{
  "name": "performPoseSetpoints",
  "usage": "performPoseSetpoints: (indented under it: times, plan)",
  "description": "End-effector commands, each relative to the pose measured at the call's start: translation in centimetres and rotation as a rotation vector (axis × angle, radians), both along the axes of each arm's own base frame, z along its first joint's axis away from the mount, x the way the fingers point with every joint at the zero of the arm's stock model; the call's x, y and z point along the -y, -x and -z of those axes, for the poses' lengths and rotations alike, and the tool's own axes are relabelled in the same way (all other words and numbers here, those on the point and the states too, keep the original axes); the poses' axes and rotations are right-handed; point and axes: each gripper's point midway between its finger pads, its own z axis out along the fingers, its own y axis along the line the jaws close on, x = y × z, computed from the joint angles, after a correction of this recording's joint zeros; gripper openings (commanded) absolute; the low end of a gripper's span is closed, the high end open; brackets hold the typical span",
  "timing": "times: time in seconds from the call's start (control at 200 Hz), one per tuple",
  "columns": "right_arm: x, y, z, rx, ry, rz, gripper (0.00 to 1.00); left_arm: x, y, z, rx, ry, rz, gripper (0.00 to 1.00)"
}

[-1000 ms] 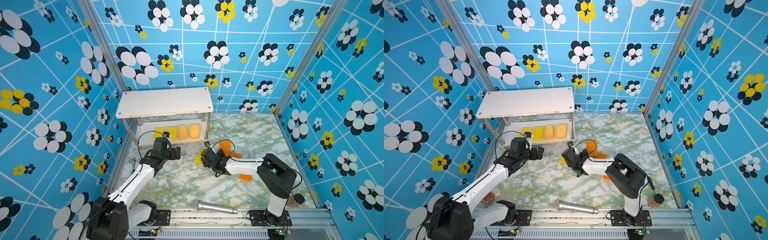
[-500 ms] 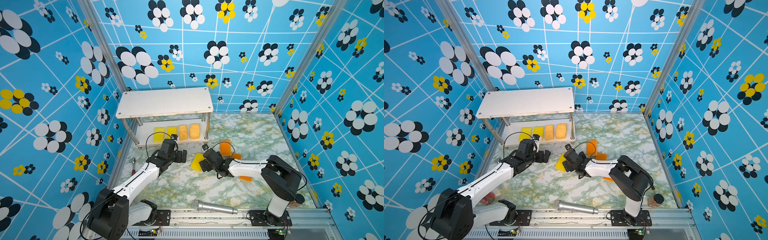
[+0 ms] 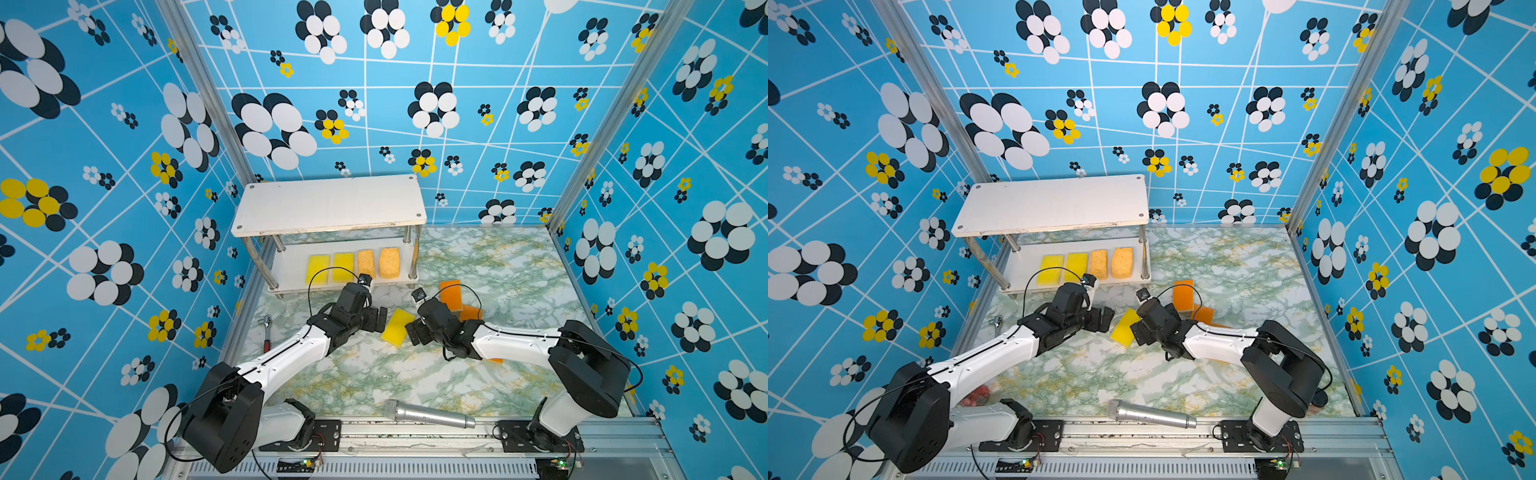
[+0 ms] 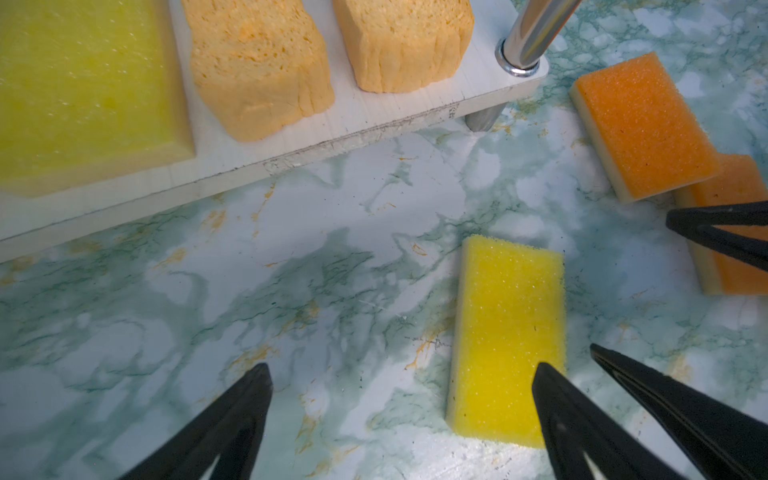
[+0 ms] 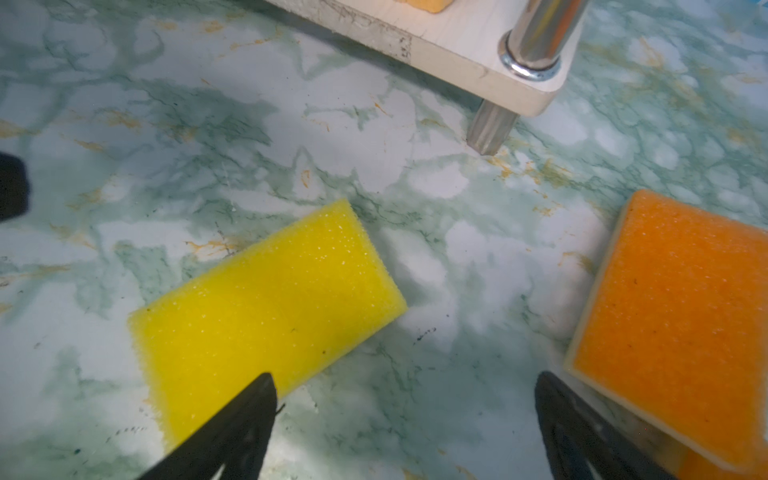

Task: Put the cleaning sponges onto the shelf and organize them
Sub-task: 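Position the open left gripper over the yellow sponge on the table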

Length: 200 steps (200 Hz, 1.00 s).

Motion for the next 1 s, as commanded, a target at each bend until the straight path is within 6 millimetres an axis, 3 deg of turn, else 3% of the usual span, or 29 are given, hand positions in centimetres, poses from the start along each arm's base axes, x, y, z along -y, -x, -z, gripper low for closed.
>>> performPoseSetpoints:
  times: [0.0, 0.4, 0.615, 0.995]
  plan:
    - [1.4, -0.2, -0.7, 0.023, 0.006, 0.025, 0.99, 0.7, -0.4, -0.1, 0.01, -0.007, -0.004, 0.99]
    - [4.0, -0.8, -0.9, 0.031, -0.002, 0.101, 0.99, 2.9, 1.1, 1.6, -0.042, -0.036, 0.057, 0.99]
    - [4.2, -1.0, -0.4, 0.023, 0.002, 0.121, 0.99, 3.7, 2.9, 2.7, -0.069, -0.056, 0.084, 0.99]
    - [4.2, -1.1, 0.1, 0.011, -0.007, 0.134, 0.99, 3.5, 3.7, 3.1, -0.07, -0.078, 0.091, 0.99]
